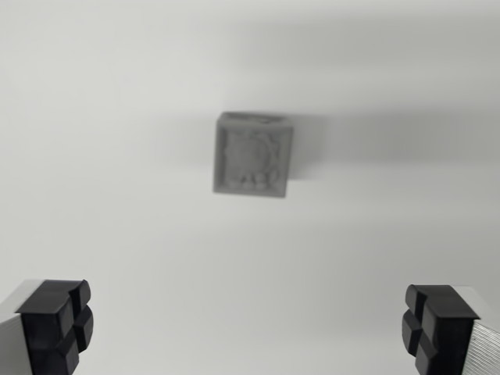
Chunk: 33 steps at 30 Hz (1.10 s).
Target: Destack cube
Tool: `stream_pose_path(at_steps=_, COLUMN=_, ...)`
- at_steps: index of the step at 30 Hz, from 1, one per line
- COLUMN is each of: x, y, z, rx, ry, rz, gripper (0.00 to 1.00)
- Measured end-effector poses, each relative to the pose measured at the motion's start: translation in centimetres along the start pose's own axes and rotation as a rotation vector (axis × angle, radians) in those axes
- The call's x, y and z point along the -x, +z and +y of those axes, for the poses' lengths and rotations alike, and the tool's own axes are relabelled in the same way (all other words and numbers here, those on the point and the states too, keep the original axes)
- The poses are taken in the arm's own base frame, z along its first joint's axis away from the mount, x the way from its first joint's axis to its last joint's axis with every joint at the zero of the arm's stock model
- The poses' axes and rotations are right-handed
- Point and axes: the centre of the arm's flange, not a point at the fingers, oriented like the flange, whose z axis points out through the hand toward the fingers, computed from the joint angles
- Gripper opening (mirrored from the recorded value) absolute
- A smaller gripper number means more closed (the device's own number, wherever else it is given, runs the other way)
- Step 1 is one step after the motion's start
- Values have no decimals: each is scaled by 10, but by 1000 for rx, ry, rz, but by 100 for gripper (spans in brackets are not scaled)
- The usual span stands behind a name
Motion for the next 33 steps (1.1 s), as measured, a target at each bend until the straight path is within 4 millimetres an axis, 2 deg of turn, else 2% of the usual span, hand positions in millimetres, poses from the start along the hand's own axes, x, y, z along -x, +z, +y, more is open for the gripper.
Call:
stream_pose_path(at_steps=16, x=0, y=-49, z=0, rx=0, ry=0, rz=1, gripper=100)
stream_pose_path(at_steps=26, x=-1, y=-70, z=0, rx=1, ry=0, rz=1, gripper=100)
stream_pose_path(at_steps=33, x=-1, y=-77, z=-1, rx=2, ry=0, rz=0, gripper=100)
